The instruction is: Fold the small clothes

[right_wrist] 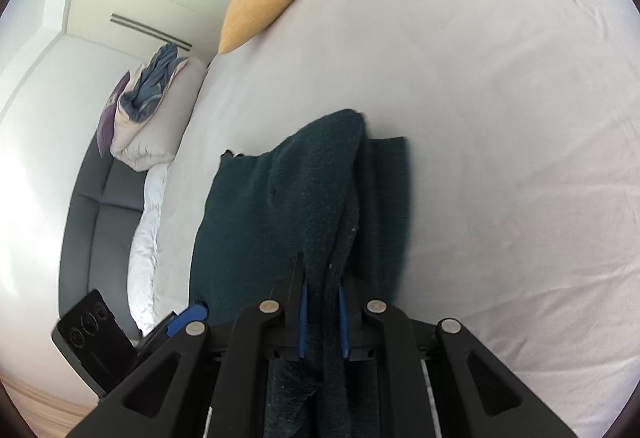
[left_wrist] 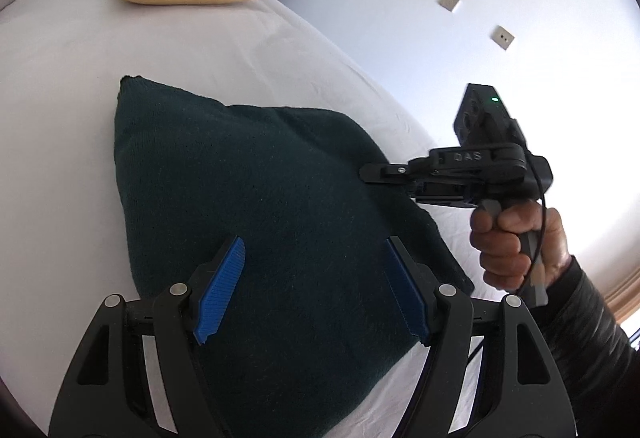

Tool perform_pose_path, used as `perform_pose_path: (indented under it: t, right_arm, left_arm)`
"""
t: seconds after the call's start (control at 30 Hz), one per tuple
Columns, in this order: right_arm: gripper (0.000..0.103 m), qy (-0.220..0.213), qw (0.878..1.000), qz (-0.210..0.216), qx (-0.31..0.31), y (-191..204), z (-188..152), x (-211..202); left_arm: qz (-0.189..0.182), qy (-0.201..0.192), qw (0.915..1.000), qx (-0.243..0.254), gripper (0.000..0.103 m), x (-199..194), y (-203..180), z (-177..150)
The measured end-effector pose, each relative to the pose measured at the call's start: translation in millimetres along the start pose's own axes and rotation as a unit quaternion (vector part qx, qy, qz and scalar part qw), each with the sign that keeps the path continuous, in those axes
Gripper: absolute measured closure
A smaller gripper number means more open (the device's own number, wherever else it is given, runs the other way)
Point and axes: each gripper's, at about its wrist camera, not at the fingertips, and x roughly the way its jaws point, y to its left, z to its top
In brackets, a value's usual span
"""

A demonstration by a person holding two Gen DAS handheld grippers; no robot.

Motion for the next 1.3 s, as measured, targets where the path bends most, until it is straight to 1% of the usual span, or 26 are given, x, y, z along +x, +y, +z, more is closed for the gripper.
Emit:
perform_pose_path:
  t: [0.03,0.1,0.2,0.23,0.3,0.37,0.4,0.43,0.47,0.5,0.53,0.6,0.67,0.73,0.83,0.87,0.9,0.93,0.97,1.0,1.03,1.07,1.1,1.13,1.2,1.3]
  right_arm:
    - [0.09,0.004,1.0,-0.001,0.003,-3.8,-0.6,2.8]
    - [0.09,0.013,1.0,-0.004,0.01,-8.8,-2.0,12.3]
    - [0.087,0.0,1.0,0.011,0.029,-8.2,-4.3,12.0]
    - [0.084,-0.003,0.999,0.013,0.032,-6.1,-6.1,10.5]
    - [0.074,-0.006,0.999,0.02,0.038,-3.0,-13.6,1.7]
    - [0.064,-0.011,0.999,0.025,0.027,2.3,-27.2,-8.6]
    - [0.064,-0.008,1.0,0.024,0.017,7.8,-34.4,-10.2]
    - [0.064,-0.003,1.0,0.022,0.007,12.5,-41.1,-10.4]
    - [0.066,0.004,1.0,0.019,-0.003,15.5,-47.7,-9.9]
    - [0.077,0.01,1.0,0.011,-0.011,16.3,-52.6,-9.2]
    - [0.083,0.013,1.0,-0.002,-0.018,15.3,-56.0,-8.9]
    - [0.087,0.012,1.0,0.002,-0.01,7.5,-56.9,-10.2]
    - [0.089,0.008,1.0,0.001,-0.002,0.2,-55.7,-12.6]
    - [0.09,0.007,1.0,0.001,-0.005,-1.3,-54.5,-13.3]
    - [0.09,0.007,1.0,0.001,-0.006,-4.6,-53.7,-16.0]
    - [0.09,0.005,1.0,-0.002,-0.004,-8.2,-52.5,-18.3]
    - [0.09,0.004,1.0,-0.003,-0.002,-12.7,-53.0,-21.3]
    - [0.09,0.002,1.0,0.0,0.004,-18.2,-51.9,-24.0]
    - [0.09,0.001,1.0,0.006,0.011,-23.9,-51.4,-25.7]
    - [0.09,0.005,1.0,0.016,0.019,-30.4,-51.0,-24.5]
    - [0.09,0.009,0.999,0.024,0.025,-34.9,-51.1,-21.7]
    - [0.09,0.011,0.999,0.029,0.027,-36.9,-52.0,-19.9]
    - [0.09,0.012,0.999,0.031,0.027,-38.2,-52.2,-18.3]
    - [0.09,0.012,0.999,0.031,0.027,-37.9,-51.7,-16.8]
    - [0.089,0.013,0.999,0.028,0.02,-35.1,-51.2,-15.1]
    - [0.089,0.012,0.999,0.027,0.019,-35.9,-53.2,-14.2]
  left_arm:
    - [0.011,0.002,0.9999,0.013,0.033,1.6,-1.7,-2.6]
    - [0.019,0.006,0.9996,0.022,0.033,8.3,-7.1,-4.7]
    - [0.019,0.002,0.9997,0.015,0.033,13.4,-6.2,-8.3]
    - [0.014,-0.001,0.9999,0.01,0.033,10.8,-3.4,-9.3]
    - [0.01,-0.002,0.9999,0.002,0.033,12.6,-3.2,-5.5]
    - [0.008,-0.003,1.0,-0.001,0.033,15.4,-2.2,-5.3]
    - [0.009,-0.004,1.0,-0.001,0.033,15.6,-1.8,-5.6]
    - [0.01,-0.004,0.9999,0.001,0.033,16.2,-1.3,-6.5]
    - [0.011,-0.004,0.9999,0.002,0.033,15.2,-1.9,-7.7]
    - [0.012,-0.004,0.9999,0.001,0.033,14.6,-2.2,-9.2]
    - [0.009,-0.004,1.0,0.0,0.033,14.0,-2.8,-9.3]
    - [0.005,-0.005,1.0,-0.003,0.033,10.7,-5.2,-6.8]
    - [0.001,-0.009,1.0,0.0,0.033,5.8,-7.4,-1.9]
    - [0.007,-0.015,0.9999,0.004,0.033,0.2,-5.9,4.7]
    - [0.007,-0.022,0.9997,-0.006,0.035,-5.7,5.7,18.9]
    - [0.003,-0.022,0.9997,-0.009,0.047,-6.2,10.0,24.8]
    - [-0.003,-0.017,0.9998,-0.012,0.066,-3.8,14.5,31.3]
    - [-0.013,-0.009,0.9997,-0.018,0.074,-0.4,19.3,36.4]
    - [-0.034,-0.001,0.9989,-0.034,0.08,5.2,28.2,43.4]
    - [-0.047,0.0,0.9976,-0.051,0.085,10.6,37.7,48.3]
    - [-0.05,0.006,0.9962,-0.071,0.088,17.9,49.1,52.9]
    - [-0.053,0.009,0.9948,-0.086,0.094,20.7,57.8,53.4]
    - [-0.061,0.01,0.9927,-0.103,0.096,25.4,67.5,53.9]
    - [-0.073,0.011,0.9897,-0.123,0.097,29.9,78.6,53.6]
    - [-0.078,0.014,0.9882,-0.131,0.1,34.6,87.5,53.0]
    - [-0.083,0.009,0.9887,-0.125,0.1,36.1,90.2,56.2]
